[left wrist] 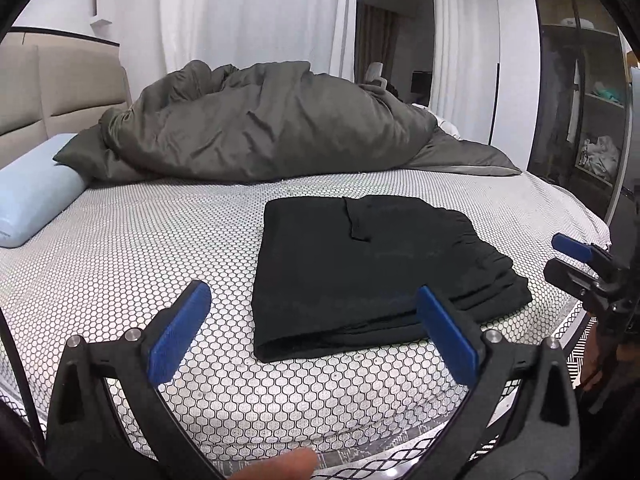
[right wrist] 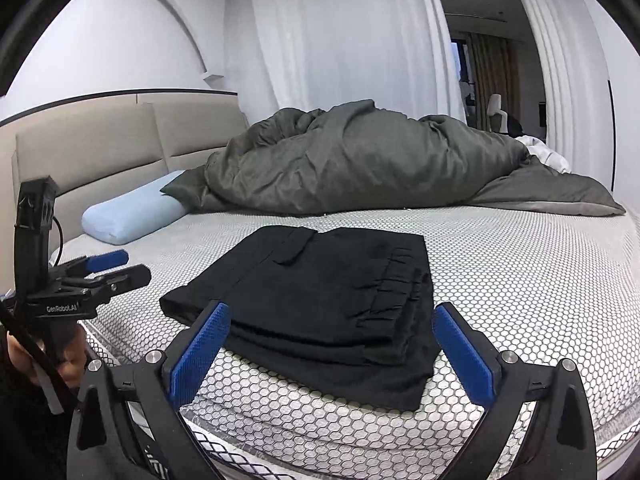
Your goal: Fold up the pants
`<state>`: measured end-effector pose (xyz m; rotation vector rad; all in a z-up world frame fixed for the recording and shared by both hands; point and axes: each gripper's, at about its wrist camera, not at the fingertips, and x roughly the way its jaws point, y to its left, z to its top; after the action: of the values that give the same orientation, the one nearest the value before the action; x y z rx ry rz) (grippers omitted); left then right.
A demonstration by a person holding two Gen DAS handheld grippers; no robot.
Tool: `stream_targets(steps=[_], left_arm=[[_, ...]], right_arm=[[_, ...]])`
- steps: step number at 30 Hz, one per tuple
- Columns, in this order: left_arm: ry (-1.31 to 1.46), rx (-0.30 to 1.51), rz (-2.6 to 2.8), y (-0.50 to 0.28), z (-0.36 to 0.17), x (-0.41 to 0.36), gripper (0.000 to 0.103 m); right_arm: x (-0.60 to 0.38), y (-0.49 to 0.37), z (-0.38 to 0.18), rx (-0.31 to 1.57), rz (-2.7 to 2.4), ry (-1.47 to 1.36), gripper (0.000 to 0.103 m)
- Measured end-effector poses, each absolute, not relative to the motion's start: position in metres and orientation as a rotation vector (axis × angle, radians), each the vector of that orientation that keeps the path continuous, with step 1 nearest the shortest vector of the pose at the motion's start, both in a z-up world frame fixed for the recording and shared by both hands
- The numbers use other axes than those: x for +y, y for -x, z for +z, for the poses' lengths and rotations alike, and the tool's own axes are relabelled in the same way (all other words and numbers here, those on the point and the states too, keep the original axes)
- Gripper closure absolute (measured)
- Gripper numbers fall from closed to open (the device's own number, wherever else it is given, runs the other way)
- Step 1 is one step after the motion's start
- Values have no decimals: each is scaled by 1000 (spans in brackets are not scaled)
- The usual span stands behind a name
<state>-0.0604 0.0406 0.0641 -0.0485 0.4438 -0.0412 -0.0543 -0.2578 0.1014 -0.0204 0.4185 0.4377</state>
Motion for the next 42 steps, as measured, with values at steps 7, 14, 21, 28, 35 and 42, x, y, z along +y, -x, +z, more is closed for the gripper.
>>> stream_targets(steps=[7, 14, 21, 28, 35, 42], left_arm=[[50, 439, -43, 62, 65, 43, 1], [59, 442, -30, 62, 65, 47, 1], [66, 444, -21, 63, 63, 51, 1], [75, 450, -13, 62, 62, 57, 1], [71, 452, -14, 61, 61, 60, 1], [66, 455, -13, 60, 60, 62, 1]], right_arm=[[-257, 55, 103, 416, 435, 14, 0], [-256, 57, 104, 411, 435, 16, 0], [-258, 56, 103, 406, 437, 12, 0], [-254, 57, 102, 408, 440, 22, 0], [-252, 57, 102, 409, 440, 22, 0], [-252, 57, 101, 410, 439, 22, 0]])
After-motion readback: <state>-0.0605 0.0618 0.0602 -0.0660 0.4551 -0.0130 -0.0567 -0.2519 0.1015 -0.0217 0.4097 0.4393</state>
